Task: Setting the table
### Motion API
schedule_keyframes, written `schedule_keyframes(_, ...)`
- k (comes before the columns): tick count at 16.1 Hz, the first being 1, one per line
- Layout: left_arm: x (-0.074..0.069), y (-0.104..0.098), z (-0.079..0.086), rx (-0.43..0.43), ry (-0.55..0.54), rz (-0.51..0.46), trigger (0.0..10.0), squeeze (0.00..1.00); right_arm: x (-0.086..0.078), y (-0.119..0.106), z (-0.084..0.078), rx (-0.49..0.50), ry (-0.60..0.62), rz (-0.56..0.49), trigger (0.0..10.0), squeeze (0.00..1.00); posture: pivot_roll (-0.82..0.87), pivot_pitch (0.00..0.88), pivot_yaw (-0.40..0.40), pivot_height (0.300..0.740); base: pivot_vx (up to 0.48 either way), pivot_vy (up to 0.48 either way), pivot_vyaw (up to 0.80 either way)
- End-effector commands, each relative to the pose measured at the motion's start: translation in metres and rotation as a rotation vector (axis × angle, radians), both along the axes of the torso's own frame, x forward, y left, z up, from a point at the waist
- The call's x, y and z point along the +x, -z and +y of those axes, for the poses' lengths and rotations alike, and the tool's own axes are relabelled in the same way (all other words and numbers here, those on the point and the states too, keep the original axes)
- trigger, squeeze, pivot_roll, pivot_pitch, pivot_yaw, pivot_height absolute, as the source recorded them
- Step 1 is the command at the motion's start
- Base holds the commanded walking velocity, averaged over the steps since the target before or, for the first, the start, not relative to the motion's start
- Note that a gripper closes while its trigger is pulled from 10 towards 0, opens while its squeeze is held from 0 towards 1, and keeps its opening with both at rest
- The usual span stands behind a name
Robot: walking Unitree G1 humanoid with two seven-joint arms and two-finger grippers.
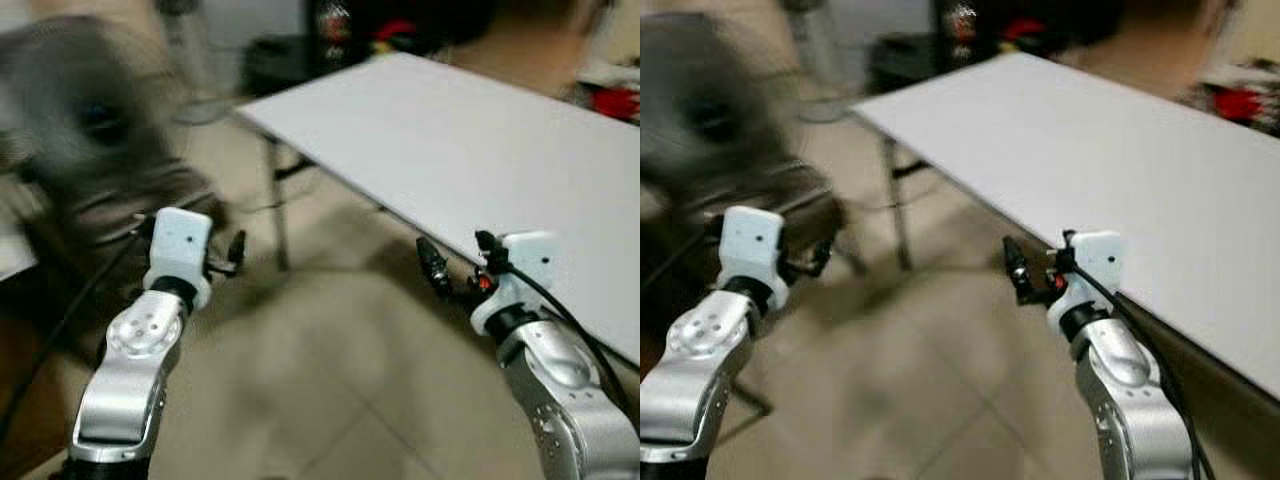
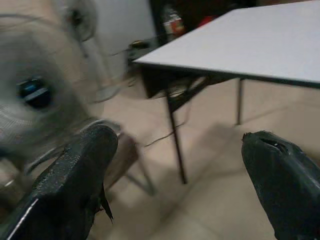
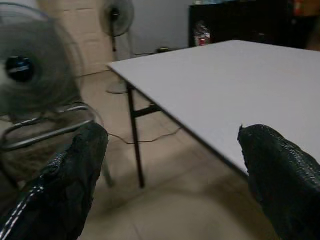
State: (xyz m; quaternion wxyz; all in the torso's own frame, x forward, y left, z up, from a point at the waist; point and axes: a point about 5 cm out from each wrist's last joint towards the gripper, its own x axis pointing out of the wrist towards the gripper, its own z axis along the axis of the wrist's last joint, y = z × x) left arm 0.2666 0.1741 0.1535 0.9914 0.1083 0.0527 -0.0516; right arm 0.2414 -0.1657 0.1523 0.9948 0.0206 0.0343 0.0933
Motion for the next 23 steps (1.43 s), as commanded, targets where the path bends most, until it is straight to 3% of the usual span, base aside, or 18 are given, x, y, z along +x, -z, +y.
schedule_keyframes(1, 0.001, 0.002, -0.005, 0.000, 0.016, 0.007, 10.0, 0.00, -0.001, 0.001, -0.006, -0.010, 0.026, 0.003, 10.0, 0.00, 0.00, 0.000, 0.077, 0.740, 0.000, 0.382, 0.54)
schedule_keyframes(7, 0.005, -0.002, -0.006, 0.006, 0.016, -0.024, 10.0, 0.00, 0.000, 0.000, -0.005, -0.005, 0.028, -0.007, 10.0, 0.00, 0.00, 0.000, 0.082, 0.740, 0.000, 0.317, 0.55)
schedule_keyframes(9, 0.011, -0.009, -0.001, 0.002, -0.049, -0.058, 10.0, 0.00, 0.001, 0.000, -0.004, -0.005, 0.023, -0.010, 10.0, 0.00, 0.00, 0.000, 0.081, 0.740, 0.000, -0.480, 0.55)
schedule_keyframes(16, 0.011, -0.008, -0.002, 0.016, -0.029, -0.054, 10.0, 0.00, 0.003, 0.000, -0.003, -0.003, 0.019, -0.014, 10.0, 0.00, 0.00, 0.000, 0.088, 0.740, 0.000, -0.480, 0.55)
schedule_keyframes(19, 0.011, -0.004, -0.008, 0.012, 0.009, -0.018, 10.0, 0.00, 0.003, -0.001, -0.003, 0.007, 0.020, -0.001, 10.0, 0.00, -0.01, 0.000, 0.092, 0.740, 0.000, 0.000, 0.16)
schedule_keyframes(21, 0.011, -0.003, -0.012, 0.019, 0.015, -0.006, 10.0, 0.00, 0.004, -0.005, -0.004, 0.085, 0.025, -0.004, 10.0, 0.00, -0.01, 0.000, 0.093, 0.740, 0.000, 0.000, 0.00)
schedule_keyframes(23, 0.014, -0.009, -0.014, 0.015, 0.024, -0.053, 10.0, 0.00, 0.005, -0.005, -0.003, 0.014, -0.001, -0.017, 10.0, 0.00, -0.01, 0.000, 0.088, 0.740, 0.000, 0.000, 0.00)
